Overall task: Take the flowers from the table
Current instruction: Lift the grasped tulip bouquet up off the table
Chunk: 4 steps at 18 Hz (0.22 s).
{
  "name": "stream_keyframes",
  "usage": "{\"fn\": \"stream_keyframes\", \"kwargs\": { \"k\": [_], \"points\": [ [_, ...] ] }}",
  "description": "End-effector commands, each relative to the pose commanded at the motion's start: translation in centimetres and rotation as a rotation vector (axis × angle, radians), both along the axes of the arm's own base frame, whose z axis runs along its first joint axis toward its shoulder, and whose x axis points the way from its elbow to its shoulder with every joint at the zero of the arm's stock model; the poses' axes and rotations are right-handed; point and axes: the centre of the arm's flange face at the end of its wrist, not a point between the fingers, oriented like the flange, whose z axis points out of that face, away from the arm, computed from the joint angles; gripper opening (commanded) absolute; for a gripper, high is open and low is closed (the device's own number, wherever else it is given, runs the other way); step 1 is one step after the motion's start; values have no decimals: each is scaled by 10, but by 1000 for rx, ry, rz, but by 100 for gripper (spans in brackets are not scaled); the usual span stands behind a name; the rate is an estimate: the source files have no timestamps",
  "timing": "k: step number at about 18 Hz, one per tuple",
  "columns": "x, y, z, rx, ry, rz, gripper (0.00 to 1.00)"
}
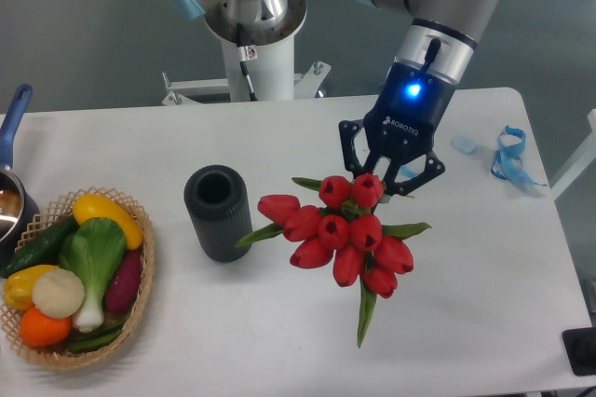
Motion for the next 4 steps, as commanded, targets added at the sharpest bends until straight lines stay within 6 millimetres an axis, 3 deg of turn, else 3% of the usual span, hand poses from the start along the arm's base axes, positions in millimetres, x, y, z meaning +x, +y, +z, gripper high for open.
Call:
{"fn": "stream_keyframes", "kwargs": {
  "k": [4],
  "points": [
    [0, 0, -1, -1, -1, 0, 20]
  ]
}}
